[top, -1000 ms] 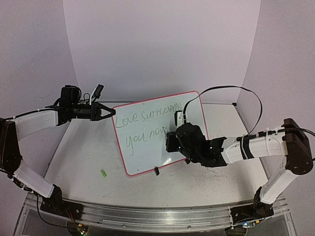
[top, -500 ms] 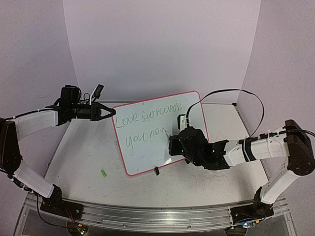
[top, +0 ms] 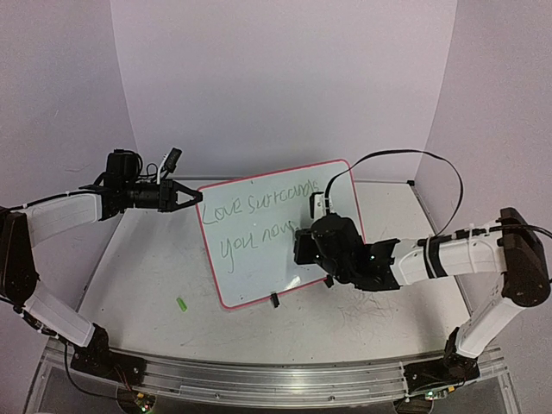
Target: Write a sentence on the whiteboard
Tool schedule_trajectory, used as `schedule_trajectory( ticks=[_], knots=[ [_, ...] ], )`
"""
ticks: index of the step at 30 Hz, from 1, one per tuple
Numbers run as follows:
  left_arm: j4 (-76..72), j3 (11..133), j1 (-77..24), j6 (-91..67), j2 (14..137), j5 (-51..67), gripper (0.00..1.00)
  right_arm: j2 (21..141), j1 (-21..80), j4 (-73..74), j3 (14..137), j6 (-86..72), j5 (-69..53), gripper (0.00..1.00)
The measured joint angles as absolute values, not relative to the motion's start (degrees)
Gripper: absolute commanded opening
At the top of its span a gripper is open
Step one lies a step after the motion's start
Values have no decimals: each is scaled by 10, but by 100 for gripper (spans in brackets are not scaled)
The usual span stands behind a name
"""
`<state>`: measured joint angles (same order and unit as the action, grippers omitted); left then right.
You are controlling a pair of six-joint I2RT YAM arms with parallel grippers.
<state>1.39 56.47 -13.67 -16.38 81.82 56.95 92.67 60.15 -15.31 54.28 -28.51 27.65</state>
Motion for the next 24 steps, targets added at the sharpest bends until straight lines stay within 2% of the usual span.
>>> schedule_trajectory(
  ticks=[9,21,24],
  knots=[
    [14,565,-137,-163,818,570,1,884,603,-148,505,-292,267,0],
    [14,565,-136,-165,818,568,1,917,605,-163,508,-289,272,0],
    [14,565,-136,-165,819,569,4,916,605,-158,511,-289,272,0]
  ],
)
